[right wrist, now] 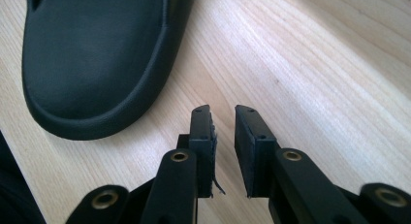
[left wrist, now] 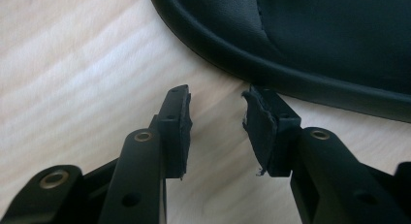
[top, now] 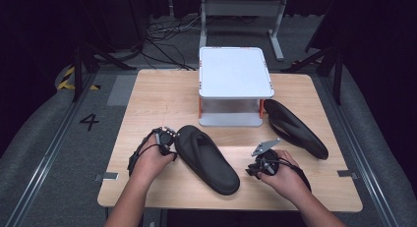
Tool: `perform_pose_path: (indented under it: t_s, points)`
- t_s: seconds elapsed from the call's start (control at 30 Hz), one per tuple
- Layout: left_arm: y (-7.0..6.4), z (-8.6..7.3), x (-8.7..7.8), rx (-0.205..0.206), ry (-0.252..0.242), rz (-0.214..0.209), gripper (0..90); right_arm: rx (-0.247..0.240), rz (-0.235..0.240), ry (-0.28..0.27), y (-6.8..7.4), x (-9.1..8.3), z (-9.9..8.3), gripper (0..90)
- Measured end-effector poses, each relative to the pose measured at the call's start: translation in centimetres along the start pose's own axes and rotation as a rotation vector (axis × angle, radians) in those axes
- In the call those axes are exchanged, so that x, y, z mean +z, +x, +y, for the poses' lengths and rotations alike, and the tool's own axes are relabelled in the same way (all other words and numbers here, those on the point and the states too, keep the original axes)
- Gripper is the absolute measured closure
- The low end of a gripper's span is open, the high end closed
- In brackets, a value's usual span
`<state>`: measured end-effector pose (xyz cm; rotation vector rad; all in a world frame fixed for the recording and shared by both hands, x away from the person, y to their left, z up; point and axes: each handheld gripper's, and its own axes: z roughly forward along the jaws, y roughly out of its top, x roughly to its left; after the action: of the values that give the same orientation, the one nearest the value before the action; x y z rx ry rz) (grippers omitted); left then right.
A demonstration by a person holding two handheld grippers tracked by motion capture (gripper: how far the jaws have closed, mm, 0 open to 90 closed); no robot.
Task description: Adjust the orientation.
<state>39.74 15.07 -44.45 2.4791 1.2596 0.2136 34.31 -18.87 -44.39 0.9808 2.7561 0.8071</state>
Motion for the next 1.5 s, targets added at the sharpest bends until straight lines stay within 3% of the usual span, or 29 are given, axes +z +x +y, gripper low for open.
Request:
perform_pose_path:
  t_s: [0.07, 0.13, 0.17, 0.2, 0.23, 0.27, 0.47, 0.63, 0.93, 1.0, 1.07, 1.13, 1.27, 1.5]
  points:
    - [-0.5, 0.8, 0.5, 0.036, -0.004, -0.021, 61.4, 0.009, -0.004, 0.002, -0.1, 0.0, -0.3, 78.7]
    - [-0.7, 1.1, 0.5, 0.043, 0.013, -0.008, 62.7, 0.015, -0.009, 0.005, -0.1, 0.0, -0.5, 78.7]
    - [-1.0, 1.6, 0.7, 0.076, -0.009, 0.005, 61.3, 0.032, -0.019, 0.005, -0.3, -0.1, -1.0, 78.7]
    - [-1.2, 1.9, 0.8, 0.080, -0.028, -0.008, 61.3, 0.032, -0.019, 0.005, -0.3, -0.1, -1.0, 78.7]
    - [-1.6, 2.5, 1.2, 0.079, -0.051, -0.071, 60.6, 0.037, -0.020, 0.006, -0.4, -0.2, -1.1, 78.7]
    - [-2.0, 2.9, 1.4, 0.083, -0.048, -0.102, 59.7, 0.048, -0.027, 0.005, -0.7, -0.3, -1.4, 78.7]
    - [-3.5, 4.4, 1.9, 0.148, -0.077, -0.110, 55.7, 0.073, -0.042, 0.011, -0.8, -0.7, -2.4, 78.7]
    - [-3.5, 4.2, 1.5, 0.137, -0.100, -0.136, 50.3, 0.049, -0.025, 0.029, 0.1, -0.4, -2.2, 80.6]
    - [-2.4, 3.1, 1.2, 0.099, -0.091, -0.131, 49.1, -0.035, 0.061, 0.060, 3.5, 0.6, -1.1, 82.0]
    - [-2.5, 2.9, 1.4, 0.098, -0.074, -0.135, 49.2, -0.065, 0.109, 0.050, 5.1, 1.4, -0.4, 80.0]
    - [-2.5, 2.8, 1.4, 0.097, -0.072, -0.122, 48.9, -0.070, 0.120, 0.054, 5.4, 1.6, -0.2, 79.9]
    - [-2.3, 2.6, 1.1, 0.073, -0.077, -0.141, 45.8, -0.074, 0.133, 0.058, 5.7, 1.8, 0.1, 78.7]
    - [-1.9, 2.5, 0.3, 0.047, -0.103, -0.149, 43.3, -0.048, 0.132, 0.041, 4.7, 1.1, 0.0, 75.8]
    - [-1.6, 2.5, -2.3, 0.047, -0.155, -0.152, 34.9, 0.073, 0.020, -0.092, -0.4, -3.7, -1.2, 66.2]
